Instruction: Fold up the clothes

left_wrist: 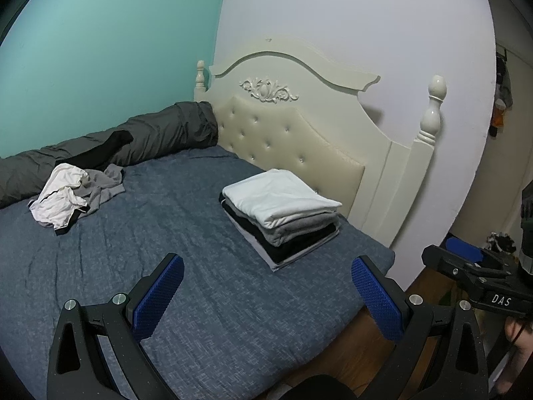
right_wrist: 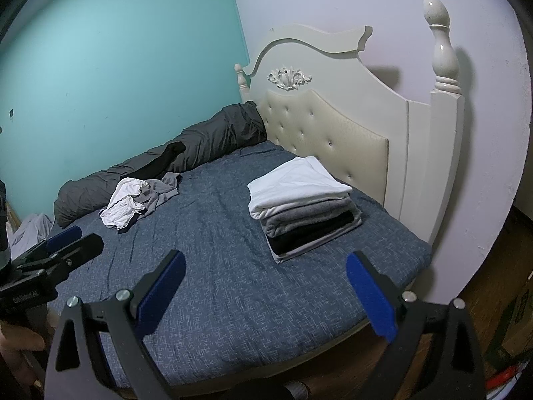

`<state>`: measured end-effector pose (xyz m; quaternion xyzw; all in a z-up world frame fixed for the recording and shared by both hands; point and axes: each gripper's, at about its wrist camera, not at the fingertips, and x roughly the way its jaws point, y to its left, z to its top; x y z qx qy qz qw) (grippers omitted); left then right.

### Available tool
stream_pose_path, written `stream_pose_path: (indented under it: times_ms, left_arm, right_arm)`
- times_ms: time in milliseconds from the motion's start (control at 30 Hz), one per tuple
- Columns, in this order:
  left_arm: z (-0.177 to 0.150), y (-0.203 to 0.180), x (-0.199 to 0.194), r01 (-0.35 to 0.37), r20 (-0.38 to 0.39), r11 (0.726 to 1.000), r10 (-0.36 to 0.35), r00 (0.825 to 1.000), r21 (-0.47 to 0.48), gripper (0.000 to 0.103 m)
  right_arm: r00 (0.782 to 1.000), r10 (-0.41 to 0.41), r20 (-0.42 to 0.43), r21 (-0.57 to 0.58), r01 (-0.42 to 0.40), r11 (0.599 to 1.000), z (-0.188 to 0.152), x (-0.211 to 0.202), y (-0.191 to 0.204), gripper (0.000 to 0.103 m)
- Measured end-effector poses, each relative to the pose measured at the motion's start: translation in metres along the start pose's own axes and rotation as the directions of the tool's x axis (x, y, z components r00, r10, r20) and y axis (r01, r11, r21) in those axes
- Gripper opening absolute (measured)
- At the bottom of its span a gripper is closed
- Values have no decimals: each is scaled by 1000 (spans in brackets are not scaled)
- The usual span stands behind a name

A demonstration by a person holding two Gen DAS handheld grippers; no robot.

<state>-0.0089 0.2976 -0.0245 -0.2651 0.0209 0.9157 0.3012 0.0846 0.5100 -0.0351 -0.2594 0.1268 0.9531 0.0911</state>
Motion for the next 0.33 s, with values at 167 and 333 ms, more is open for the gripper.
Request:
stream_pose_path:
  times_ms: [167, 333]
  left_arm:
    - [0, -1, 1, -2, -4, 1000, 2, 1000, 3, 103]
    - [0, -2, 2, -4, -8, 1000, 4, 1000, 5, 103]
  right_arm:
    - [1000, -2, -3, 5, 2, 1000, -2, 0, 0, 98]
    - [1000, -1, -6, 9, 1, 1000, -3, 2, -1, 98]
